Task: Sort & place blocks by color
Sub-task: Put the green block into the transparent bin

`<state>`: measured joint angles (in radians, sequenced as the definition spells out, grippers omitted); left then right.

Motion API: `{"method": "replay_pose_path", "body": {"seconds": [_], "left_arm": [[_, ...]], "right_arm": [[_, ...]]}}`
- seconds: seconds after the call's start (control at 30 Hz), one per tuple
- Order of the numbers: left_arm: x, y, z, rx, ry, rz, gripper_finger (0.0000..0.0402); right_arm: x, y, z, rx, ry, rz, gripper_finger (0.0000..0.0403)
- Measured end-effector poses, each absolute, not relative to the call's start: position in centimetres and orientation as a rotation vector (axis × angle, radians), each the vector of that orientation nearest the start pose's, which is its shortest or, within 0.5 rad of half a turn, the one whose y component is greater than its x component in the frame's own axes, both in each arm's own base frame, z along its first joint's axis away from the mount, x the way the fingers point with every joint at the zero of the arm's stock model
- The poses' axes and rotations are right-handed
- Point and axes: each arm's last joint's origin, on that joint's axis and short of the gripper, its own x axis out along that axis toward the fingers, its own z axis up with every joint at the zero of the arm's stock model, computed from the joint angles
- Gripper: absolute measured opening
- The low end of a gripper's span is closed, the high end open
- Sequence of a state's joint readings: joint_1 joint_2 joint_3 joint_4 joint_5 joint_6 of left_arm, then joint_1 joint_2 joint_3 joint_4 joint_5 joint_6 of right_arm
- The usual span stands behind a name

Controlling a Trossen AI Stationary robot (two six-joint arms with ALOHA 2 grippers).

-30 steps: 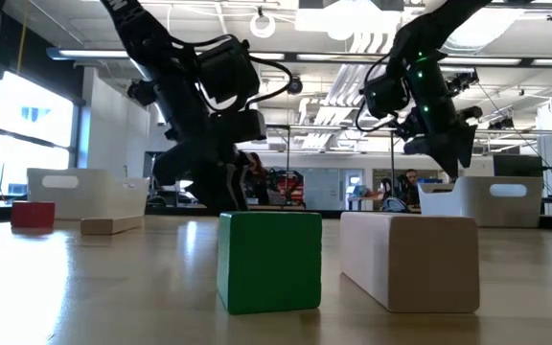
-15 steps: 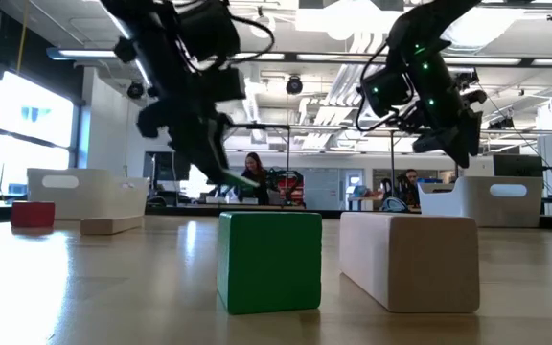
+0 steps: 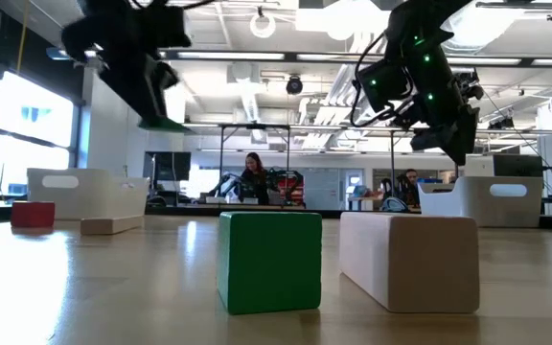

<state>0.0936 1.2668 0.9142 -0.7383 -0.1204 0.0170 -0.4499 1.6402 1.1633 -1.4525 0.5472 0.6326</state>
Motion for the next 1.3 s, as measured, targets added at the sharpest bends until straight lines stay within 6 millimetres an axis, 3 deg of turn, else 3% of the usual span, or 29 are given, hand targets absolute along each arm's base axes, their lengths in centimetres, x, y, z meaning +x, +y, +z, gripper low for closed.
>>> {"method": "replay_pose_path", "body": {"seconds": [0.33,0.63,0.83,1.3], "left_arm": [[19.3,-0.8,25.8,-0.104,1.195,0.177,0.0104],[18.2,-4.6,26.0,-0.172,1.217,0.083,0.0104],[17.5,-6.6,26.0,-0.275,1.236,0.112,0.0104],[13.6,-11.8,25.8,-0.435,1.302,0.205,0.0104]], "right_arm": [[22.3,-11.8,22.1,0.268,1.673,-1.235,0.0172],[22.9,-11.4,22.0,0.254,1.638,-1.217,0.0172],[23.2,-10.9,22.0,0.236,1.635,-1.200,0.0172],[24.1,-10.0,21.8,0.214,1.571,-1.166,0.0172]]}}
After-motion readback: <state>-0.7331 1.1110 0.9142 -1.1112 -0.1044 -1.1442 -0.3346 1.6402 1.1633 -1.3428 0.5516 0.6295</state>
